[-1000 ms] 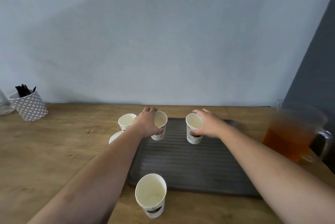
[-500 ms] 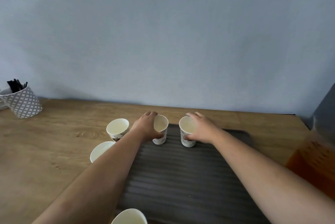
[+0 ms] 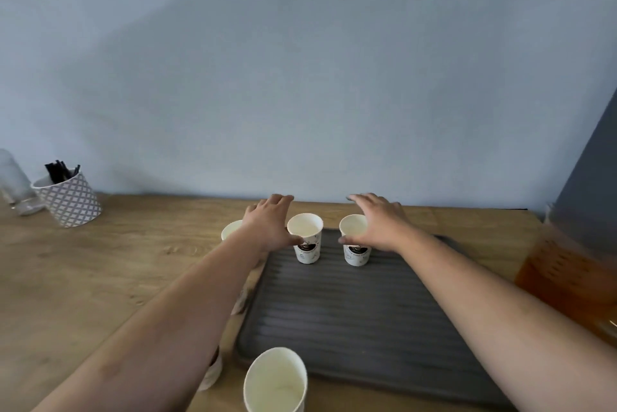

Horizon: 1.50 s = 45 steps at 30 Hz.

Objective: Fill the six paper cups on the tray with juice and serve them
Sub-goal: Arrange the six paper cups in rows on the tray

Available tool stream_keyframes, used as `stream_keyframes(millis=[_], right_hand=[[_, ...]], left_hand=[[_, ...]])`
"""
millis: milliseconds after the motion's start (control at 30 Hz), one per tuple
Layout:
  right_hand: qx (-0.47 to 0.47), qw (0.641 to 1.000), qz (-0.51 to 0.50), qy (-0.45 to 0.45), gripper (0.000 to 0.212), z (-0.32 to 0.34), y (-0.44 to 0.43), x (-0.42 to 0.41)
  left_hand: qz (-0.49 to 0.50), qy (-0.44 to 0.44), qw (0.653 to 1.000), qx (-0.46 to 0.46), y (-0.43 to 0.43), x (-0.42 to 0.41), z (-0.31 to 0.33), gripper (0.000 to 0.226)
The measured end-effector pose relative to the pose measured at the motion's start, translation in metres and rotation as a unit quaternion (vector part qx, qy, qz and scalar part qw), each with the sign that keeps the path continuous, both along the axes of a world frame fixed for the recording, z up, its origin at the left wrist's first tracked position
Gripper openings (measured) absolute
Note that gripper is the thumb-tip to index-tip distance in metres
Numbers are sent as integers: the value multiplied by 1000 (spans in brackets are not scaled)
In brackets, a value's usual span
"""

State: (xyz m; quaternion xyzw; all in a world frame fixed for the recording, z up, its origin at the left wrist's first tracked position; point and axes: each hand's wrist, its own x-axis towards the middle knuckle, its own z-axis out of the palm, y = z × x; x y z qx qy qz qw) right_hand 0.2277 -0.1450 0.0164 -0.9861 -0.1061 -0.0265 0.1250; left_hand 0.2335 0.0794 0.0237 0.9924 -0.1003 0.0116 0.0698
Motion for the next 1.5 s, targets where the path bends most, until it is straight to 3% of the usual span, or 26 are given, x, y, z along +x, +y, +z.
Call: stream_keyframes(millis=[333, 400, 500, 600, 700, 800, 933, 1133, 1267, 1500], right_hand=[[191, 977, 37, 92, 89, -6, 55, -103], [184, 975, 51, 112, 90, -10, 67, -123], [157, 972, 76, 156, 94, -18, 83, -149], [124, 970, 98, 185, 100, -30, 98, -168], [100, 973, 111, 178, 103, -37, 112, -179], [60, 980, 115, 148, 97, -41, 120, -185], [87, 982, 105, 130, 79, -45, 119, -185], [120, 981, 102, 112, 75, -25, 93, -170], [126, 986, 67, 83, 77, -9, 56, -152], [141, 987, -35, 62, 76, -5, -24, -117]], left_hand=[[-9, 0, 999, -35, 82, -107, 5, 89], [2, 10, 999, -48, 102, -130, -3, 94], [12, 44, 997, -60, 123, -159, -15, 121], [18, 58, 997, -40, 135, -175, -32, 117], [22, 62, 997, -36, 139, -182, -45, 110], [28, 58, 994, -93, 138, -186, -55, 98], [53, 37, 986, -153, 135, -188, -64, 88], [55, 28, 981, -186, 124, -178, -49, 90], [41, 22, 973, -227, 103, -161, -27, 85], [17, 2, 979, -204, 40, -128, -18, 85]])
